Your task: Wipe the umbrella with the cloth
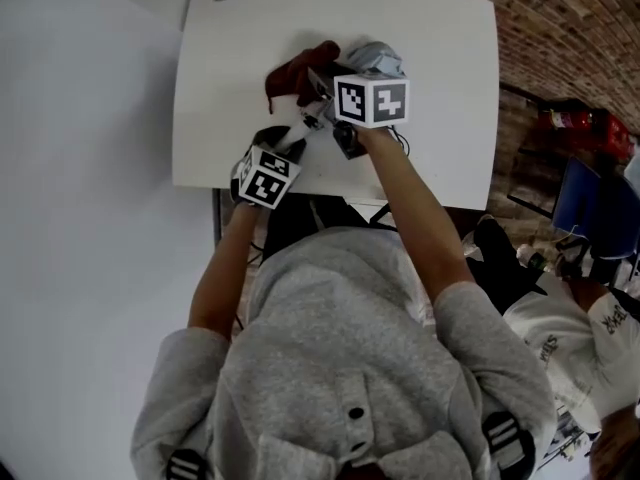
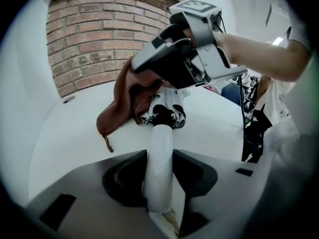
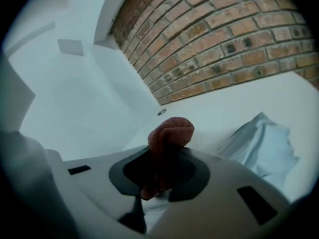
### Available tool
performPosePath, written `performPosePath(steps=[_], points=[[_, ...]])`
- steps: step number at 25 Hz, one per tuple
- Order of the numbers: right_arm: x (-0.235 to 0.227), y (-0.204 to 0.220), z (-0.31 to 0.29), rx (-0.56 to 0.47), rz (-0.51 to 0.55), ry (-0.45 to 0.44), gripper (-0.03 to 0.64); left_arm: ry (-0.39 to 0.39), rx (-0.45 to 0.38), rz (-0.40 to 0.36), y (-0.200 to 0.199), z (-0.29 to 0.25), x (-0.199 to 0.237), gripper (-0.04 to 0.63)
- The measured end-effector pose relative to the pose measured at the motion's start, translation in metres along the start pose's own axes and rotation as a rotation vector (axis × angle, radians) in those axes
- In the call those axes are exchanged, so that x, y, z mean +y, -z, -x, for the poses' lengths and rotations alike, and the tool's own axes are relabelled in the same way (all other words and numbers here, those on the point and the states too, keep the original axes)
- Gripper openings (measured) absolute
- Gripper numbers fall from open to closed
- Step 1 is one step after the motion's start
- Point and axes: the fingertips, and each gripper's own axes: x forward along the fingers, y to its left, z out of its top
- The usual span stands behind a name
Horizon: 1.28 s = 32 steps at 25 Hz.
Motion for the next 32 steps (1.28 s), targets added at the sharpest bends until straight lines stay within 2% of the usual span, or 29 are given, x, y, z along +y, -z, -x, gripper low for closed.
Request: performPosePath(steps=[8,12,19,27,29,32], points=[[-0.054,-0.031,0.034,0.011,0.215,0.192,0.076,-0.001,-0.009,-0.003,0.002,-0.003,0.001,0.166],[-0.079,-0.050,0.050,-0.028,0.181,0.216,0.075,-0.001,-0.011,0.002,0.003,-0.004,0.001,0.166],[-0.121,-0.077,0.084,-0.094,0.170,0.316,0.075,-0.008,-0.015,-0.004,0.003,-0.001,0.005,0.166],[-0.184,-0.068,0.136,-0.074,0.219,0.524,0.075,-0.002,-0.025,0.000,0.009,-0.005,0.008,0.166],[-0.193,-0.061,0.142,-0.065,0.221,0.543,0.075,-0.010,-0.034,0.001,0.008,-0.008,0.011,0.166],[-0.193,-0.041,0.138,-0.061,0.219,0.516,0.075,-0.013,-0.034,0.004,0.011,-0.013,0.011,0.166]])
